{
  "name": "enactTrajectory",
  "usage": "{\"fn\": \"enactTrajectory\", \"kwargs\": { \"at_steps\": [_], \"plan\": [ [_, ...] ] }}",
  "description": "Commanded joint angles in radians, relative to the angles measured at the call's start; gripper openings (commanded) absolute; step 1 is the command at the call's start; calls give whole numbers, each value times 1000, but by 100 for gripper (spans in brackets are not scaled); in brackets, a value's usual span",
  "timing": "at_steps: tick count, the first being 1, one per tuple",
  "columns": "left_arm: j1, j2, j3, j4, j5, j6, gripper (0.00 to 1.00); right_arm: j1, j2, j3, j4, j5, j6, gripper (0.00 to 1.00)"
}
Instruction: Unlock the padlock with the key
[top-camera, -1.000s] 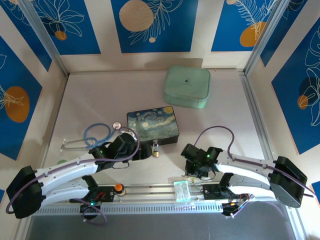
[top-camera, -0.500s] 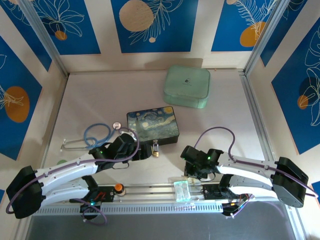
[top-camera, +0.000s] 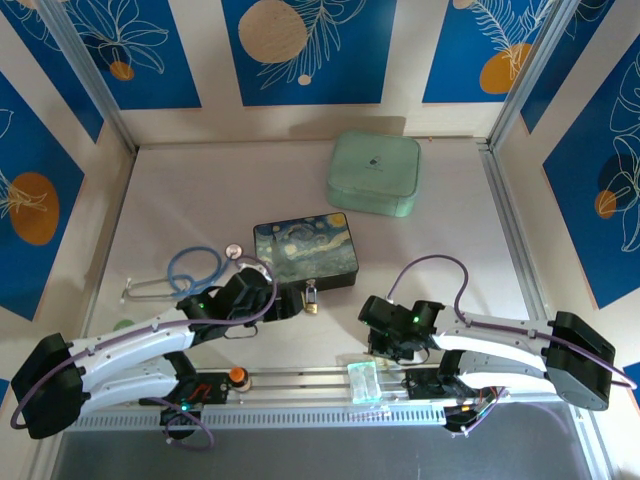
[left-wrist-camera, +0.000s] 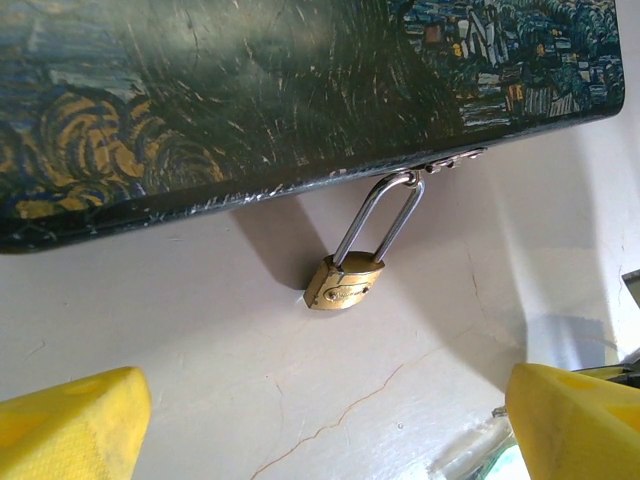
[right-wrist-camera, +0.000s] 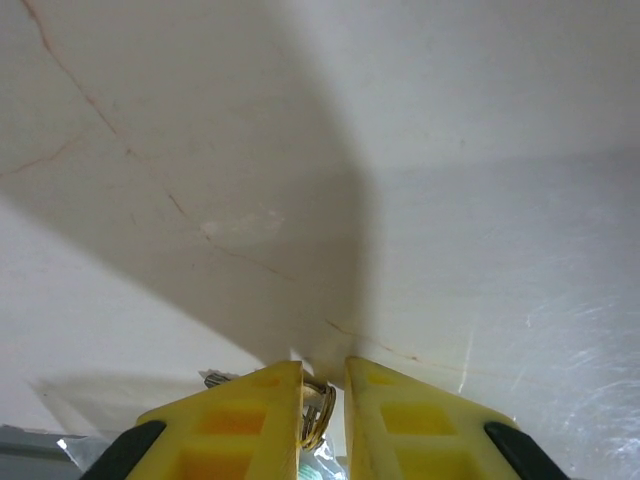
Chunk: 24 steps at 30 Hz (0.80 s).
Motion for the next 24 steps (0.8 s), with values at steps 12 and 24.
{"fn": "enactTrajectory", "kwargs": {
  "at_steps": [12,24],
  "plan": [
    [-10,-17,-15,3,-26,-7,91,-35,-43,-34,86,-19,26,7],
    [-10,10,-1,42,-11,-14,90,-149,-46,8,175,65,-54,5]
  ]
}}
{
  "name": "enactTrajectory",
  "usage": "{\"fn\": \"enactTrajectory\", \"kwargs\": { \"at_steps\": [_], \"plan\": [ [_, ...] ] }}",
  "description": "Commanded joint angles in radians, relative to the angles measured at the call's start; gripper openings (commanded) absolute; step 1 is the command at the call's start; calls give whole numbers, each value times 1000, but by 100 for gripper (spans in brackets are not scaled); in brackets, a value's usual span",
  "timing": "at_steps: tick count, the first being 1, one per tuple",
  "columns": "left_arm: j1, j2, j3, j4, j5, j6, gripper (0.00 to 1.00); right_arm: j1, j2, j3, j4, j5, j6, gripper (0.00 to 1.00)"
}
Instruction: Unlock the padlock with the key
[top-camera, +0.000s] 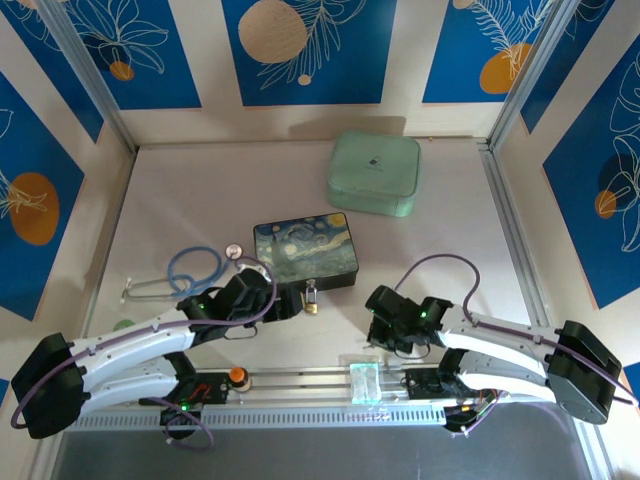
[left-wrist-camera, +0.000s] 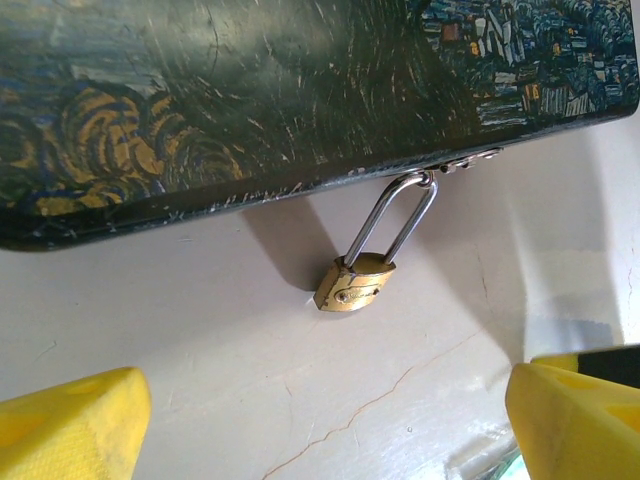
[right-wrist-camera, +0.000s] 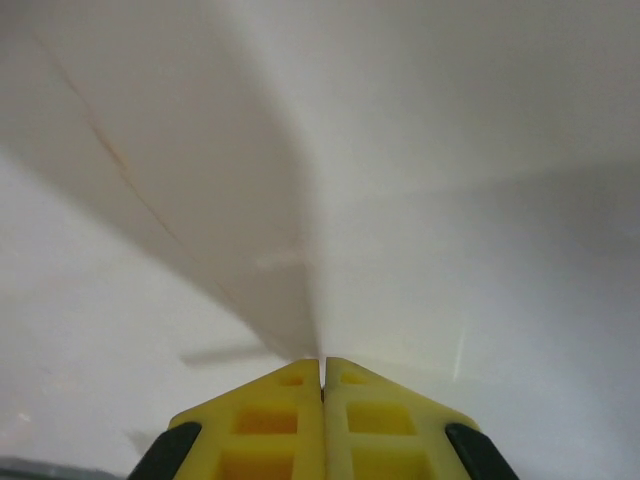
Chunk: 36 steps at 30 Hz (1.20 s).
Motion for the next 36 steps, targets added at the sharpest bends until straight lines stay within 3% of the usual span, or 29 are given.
{"fn": "enactTrajectory", "kwargs": {
  "at_steps": [1,10,13,19,23,36],
  "plan": [
    [-9,13,7,50,7,-24,90,-21,-1,37,83,67,-52,5],
    [-43,36,-46,358,-3,-238,80,-27,-12,53,219,135,-92,5],
    [-66,60,-18,394,-22,-280,77,-24,-5,88,244,172,-120,4],
    [-180,75,-15,451,-266,-378,69,-17,-7,154,322,235,-163,4],
    [-218,104,-27,553,-350,-430,64,-3,-6,169,374,269,-179,4],
    [-228,261,34,622,-273,-528,54,13,-5,129,485,258,-168,3]
  ]
}}
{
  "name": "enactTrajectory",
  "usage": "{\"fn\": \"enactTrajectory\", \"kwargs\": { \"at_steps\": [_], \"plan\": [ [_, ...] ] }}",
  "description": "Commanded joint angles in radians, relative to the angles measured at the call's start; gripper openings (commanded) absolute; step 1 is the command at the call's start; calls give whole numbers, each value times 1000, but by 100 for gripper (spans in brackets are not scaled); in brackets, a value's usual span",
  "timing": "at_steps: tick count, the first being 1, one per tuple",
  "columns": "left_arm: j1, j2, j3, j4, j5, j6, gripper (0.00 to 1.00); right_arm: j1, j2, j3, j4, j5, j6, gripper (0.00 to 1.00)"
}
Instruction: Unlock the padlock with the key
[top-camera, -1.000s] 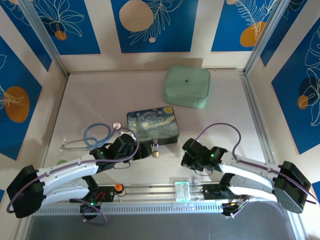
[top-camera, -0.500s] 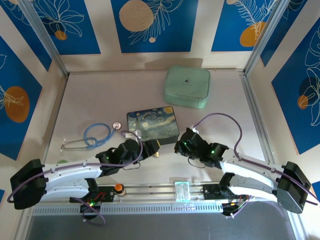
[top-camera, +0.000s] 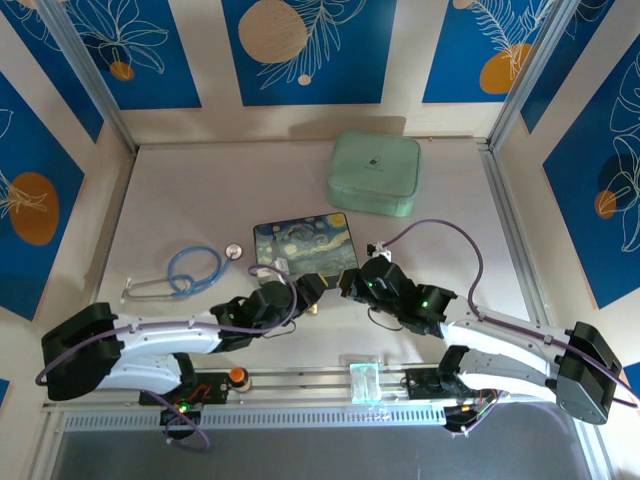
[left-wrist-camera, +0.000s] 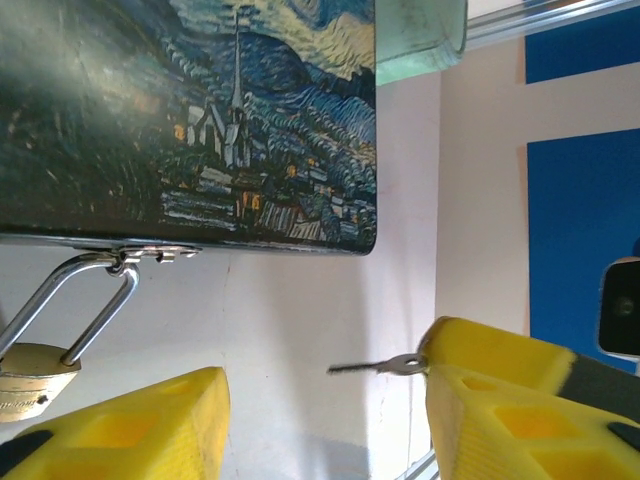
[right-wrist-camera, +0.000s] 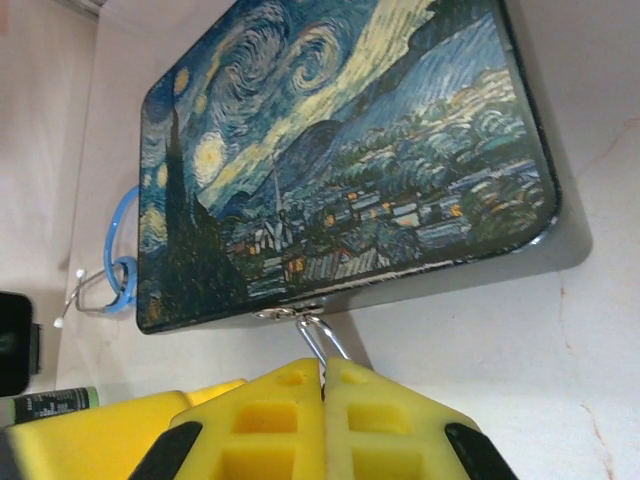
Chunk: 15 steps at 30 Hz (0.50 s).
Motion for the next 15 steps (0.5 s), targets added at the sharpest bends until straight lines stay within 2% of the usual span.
{"fn": "enactTrajectory", "kwargs": {
  "at_steps": [1,4,9,12,15],
  "plan": [
    [-12,30,34,53,19,-62,54,6,-6,-24,65,19,-11,3],
    [-13,51,23,96,29,-136,55,5,-19,-58,134,-1,-44,3],
    [-13,65,4,188,34,-320,66,14,-46,-109,201,-6,-70,3],
    [-13,62,6,220,22,-356,71,24,-56,-134,250,-13,-85,3],
    [-13,75,22,214,54,-394,75,34,-55,-144,294,-35,-115,3]
  ]
}}
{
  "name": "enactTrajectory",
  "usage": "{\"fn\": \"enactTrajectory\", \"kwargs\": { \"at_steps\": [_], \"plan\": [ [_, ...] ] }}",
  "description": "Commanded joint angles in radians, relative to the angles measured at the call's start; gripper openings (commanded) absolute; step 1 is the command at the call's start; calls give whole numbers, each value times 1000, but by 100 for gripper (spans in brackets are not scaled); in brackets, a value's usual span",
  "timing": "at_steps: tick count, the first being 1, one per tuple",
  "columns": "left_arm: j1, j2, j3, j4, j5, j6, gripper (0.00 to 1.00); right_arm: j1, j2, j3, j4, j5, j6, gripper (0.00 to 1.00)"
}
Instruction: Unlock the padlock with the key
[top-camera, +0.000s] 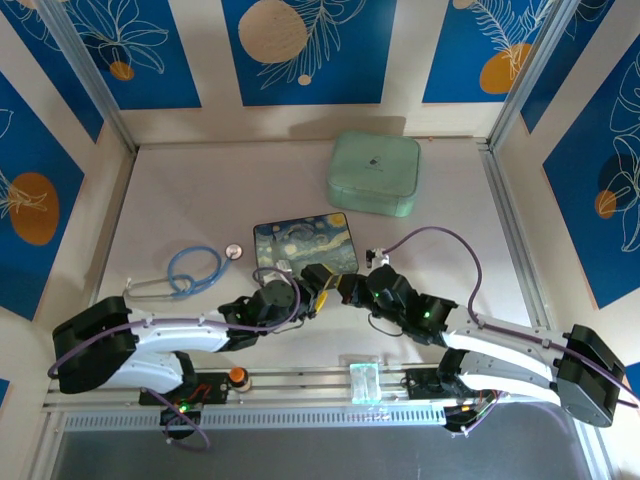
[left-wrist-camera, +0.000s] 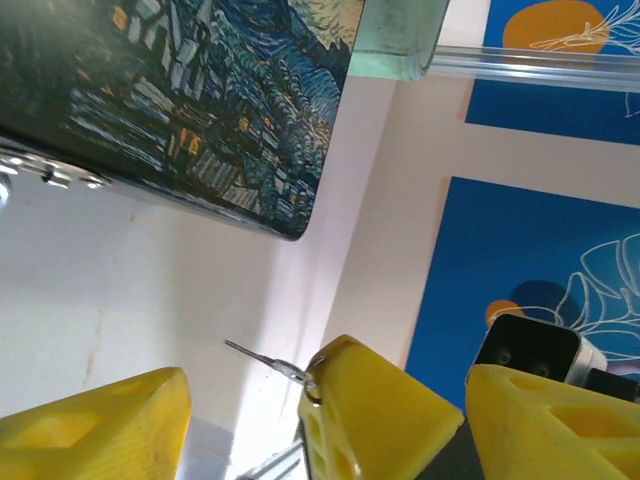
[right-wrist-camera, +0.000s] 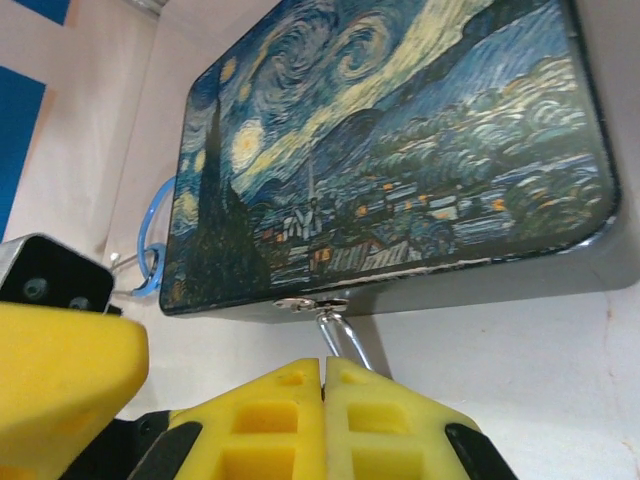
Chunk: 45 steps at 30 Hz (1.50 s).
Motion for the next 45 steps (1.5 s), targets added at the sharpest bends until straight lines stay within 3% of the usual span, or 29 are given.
{"fn": "enactTrajectory", "kwargs": {
  "at_steps": [1,5,19,32,39,45],
  "plan": [
    [-7,22,23,47,45,-96,75,14,-15,-16,103,-29,-57,3],
    [-7,81,30,131,112,-157,77,33,-11,-26,155,-53,-92,3],
    [-7,88,3,158,80,-178,65,83,-45,-81,213,-74,-102,3],
    [-6,93,5,109,84,-178,31,68,-111,-106,169,-68,-93,2],
    [-3,91,10,70,92,-176,26,62,-139,-116,168,-66,-94,2],
    [-2,119,21,77,113,-172,31,50,-162,-133,169,-83,-82,2]
  ]
}}
